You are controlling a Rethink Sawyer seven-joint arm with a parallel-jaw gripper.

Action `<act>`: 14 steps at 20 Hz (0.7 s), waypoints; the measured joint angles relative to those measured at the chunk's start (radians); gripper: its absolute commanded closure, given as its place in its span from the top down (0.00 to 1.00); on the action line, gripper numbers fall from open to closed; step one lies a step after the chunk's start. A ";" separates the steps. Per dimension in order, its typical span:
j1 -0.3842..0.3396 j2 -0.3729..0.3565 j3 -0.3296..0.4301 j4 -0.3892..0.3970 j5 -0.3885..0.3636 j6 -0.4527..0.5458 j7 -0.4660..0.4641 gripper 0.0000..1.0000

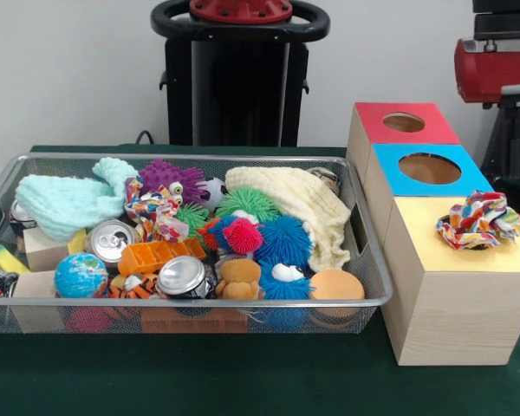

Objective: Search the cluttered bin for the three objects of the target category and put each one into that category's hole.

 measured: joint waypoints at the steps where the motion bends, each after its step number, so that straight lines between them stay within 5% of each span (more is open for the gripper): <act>1: 0.000 0.001 0.000 0.000 0.001 0.000 0.000 0.00; 14: 0.001 0.043 0.000 0.000 0.020 0.000 0.000 0.00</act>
